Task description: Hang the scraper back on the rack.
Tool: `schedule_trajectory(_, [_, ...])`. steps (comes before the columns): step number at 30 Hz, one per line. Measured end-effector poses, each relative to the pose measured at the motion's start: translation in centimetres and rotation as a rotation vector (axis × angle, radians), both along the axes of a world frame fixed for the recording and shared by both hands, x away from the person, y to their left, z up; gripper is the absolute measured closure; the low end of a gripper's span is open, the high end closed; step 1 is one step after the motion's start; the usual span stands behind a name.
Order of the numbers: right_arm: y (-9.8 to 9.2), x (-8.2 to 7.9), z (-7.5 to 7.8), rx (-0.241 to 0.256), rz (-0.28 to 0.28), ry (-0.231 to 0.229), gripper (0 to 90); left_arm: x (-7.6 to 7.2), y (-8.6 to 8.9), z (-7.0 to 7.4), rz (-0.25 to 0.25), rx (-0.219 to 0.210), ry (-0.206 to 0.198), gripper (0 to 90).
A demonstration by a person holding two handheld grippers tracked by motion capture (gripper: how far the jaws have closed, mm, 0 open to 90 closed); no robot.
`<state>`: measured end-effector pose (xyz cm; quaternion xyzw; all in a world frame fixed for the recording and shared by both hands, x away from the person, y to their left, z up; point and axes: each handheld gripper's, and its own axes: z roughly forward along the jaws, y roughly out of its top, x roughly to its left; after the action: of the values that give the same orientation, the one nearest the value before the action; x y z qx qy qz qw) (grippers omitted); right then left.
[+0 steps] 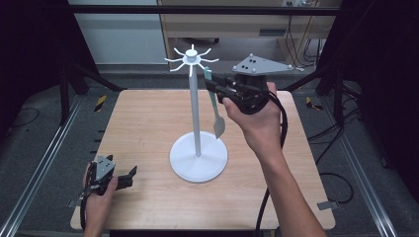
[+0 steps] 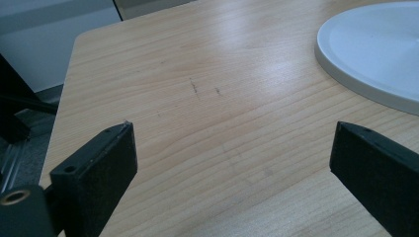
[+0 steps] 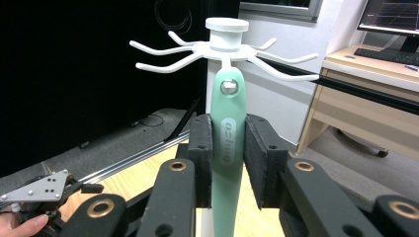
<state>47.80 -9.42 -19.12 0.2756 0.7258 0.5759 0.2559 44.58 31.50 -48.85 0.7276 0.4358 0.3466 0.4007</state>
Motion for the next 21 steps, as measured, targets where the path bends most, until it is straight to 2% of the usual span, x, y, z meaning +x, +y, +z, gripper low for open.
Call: schedule_trajectory(21, [0.09,-0.07,-0.39,0.015,-0.005,-0.01,74.0,0.03,-0.04,-0.04,-0.002,-0.001,0.004,3.8])
